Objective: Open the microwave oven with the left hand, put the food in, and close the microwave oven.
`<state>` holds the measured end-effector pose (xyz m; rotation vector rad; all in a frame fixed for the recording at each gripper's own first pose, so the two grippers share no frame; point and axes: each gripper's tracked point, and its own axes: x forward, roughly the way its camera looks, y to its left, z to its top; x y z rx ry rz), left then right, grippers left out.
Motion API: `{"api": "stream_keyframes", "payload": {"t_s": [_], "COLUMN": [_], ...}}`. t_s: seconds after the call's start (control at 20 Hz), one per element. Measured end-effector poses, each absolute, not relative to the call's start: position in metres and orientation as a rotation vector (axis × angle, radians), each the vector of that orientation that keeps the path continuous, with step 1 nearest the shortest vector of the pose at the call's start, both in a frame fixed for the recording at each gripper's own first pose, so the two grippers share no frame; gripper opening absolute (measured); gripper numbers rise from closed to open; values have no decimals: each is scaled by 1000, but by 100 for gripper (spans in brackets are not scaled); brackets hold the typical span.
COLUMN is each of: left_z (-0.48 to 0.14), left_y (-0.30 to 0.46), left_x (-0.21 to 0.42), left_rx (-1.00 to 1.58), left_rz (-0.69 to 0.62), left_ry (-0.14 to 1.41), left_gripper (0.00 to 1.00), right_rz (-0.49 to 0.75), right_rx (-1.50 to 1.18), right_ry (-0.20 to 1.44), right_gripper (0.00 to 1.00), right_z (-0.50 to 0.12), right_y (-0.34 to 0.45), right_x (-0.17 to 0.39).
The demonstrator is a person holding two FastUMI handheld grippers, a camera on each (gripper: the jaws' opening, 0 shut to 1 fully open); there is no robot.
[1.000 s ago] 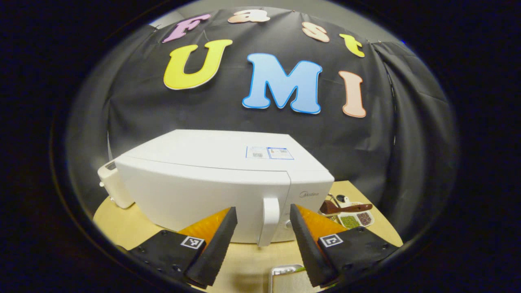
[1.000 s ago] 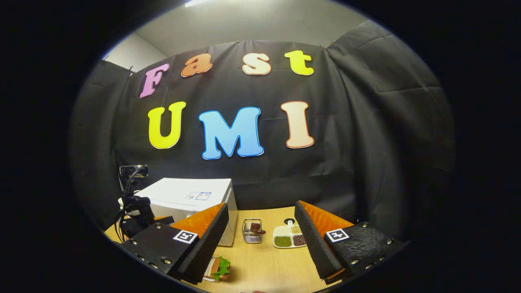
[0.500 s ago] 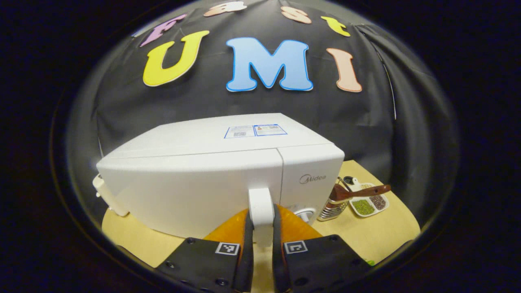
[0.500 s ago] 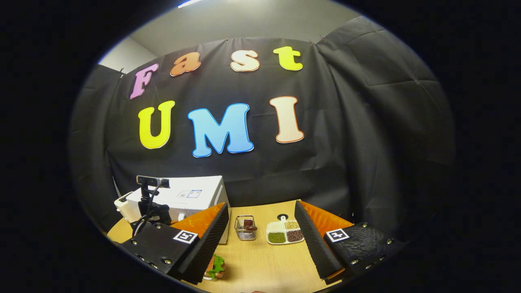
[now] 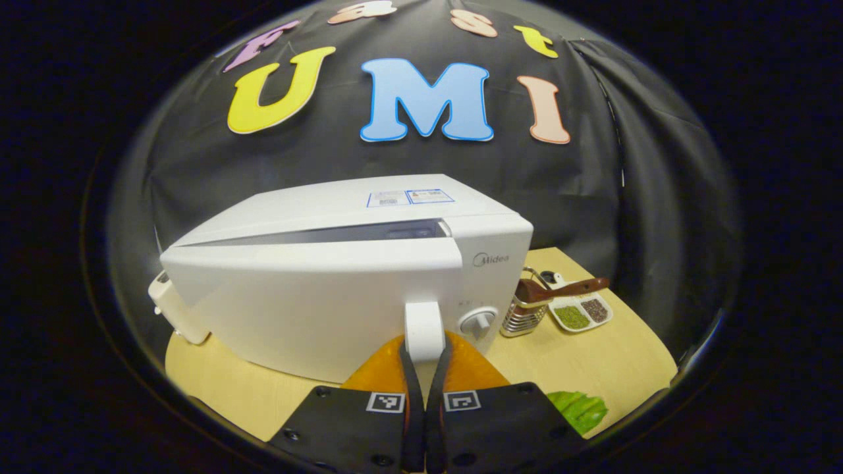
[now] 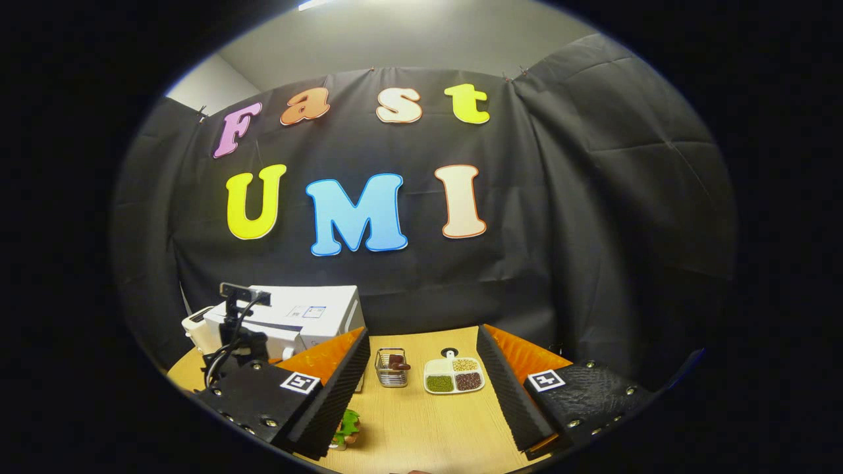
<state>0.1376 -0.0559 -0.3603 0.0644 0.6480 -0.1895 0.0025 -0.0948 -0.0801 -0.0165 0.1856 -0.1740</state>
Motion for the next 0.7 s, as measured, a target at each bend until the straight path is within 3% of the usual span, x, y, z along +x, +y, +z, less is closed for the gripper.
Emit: {"api": "stream_keyframes", "payload": {"t_s": [0.7], "left_z": [-327], "left_y": [66], "left_x": [-36], "left_rx": [76], "left_rz": [-225], "left_ry": [726], "left_gripper": [7], "right_rz": [44], "right_rx": [43], "right_ry": [193], "right_gripper": [99], "right_z": [-87], "right_y": [35], "right_x": [6]}}
